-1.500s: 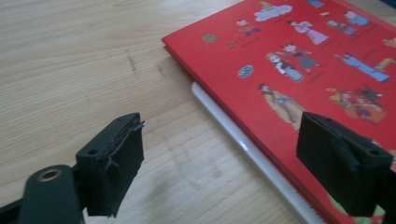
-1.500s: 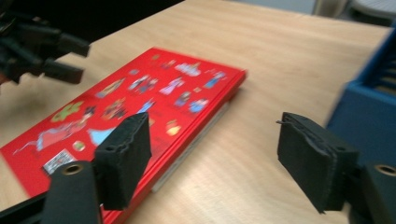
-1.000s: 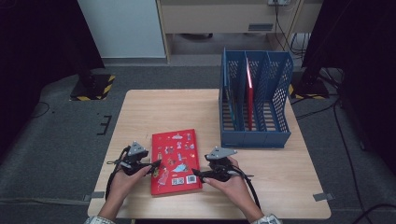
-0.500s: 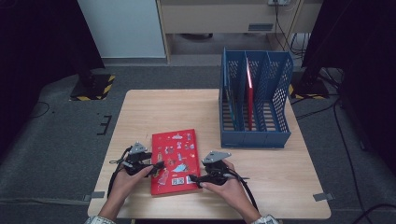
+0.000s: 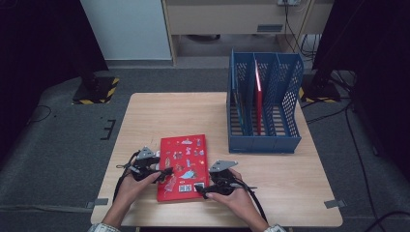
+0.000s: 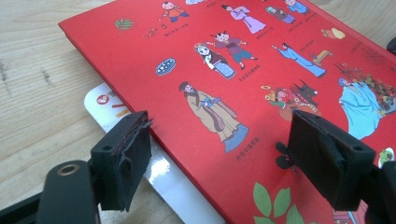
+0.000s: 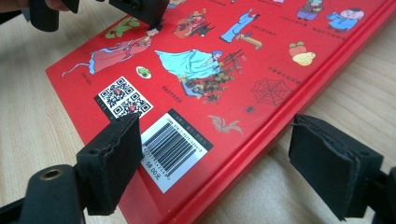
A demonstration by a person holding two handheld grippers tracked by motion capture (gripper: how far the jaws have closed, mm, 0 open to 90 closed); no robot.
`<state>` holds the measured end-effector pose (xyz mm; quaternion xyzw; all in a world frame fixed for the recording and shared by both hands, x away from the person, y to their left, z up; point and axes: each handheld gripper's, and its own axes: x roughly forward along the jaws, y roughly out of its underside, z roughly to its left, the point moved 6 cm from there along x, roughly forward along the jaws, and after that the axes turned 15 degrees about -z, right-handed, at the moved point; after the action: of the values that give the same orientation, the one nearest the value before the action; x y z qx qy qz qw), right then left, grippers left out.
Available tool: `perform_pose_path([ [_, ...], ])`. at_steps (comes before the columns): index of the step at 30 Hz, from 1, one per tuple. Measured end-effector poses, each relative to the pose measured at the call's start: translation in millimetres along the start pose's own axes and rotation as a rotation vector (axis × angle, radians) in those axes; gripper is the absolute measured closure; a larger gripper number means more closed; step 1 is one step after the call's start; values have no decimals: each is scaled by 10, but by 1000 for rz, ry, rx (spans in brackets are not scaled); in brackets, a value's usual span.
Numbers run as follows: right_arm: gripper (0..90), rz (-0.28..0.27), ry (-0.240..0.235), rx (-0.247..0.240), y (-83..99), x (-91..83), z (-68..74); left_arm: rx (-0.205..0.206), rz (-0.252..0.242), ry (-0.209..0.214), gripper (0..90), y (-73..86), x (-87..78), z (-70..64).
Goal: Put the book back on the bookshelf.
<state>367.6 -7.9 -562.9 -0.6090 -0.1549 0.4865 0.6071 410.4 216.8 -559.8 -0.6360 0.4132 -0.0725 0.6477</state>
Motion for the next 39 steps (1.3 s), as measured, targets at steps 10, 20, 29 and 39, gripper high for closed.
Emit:
perform_pose_path([
  [10,131,6,6,43,83,-90,55,25,8,34,195,-18,60,-78],
  [20,60,16,-6,86,72,1,-70,24,2,32,193,-14,71,-114],
  [29,56,25,-37,98,4,108,-207,23,3,33,193,-14,71,-114],
  [39,80,9,-60,137,-57,187,-306,10,4,53,191,-18,70,-112],
])
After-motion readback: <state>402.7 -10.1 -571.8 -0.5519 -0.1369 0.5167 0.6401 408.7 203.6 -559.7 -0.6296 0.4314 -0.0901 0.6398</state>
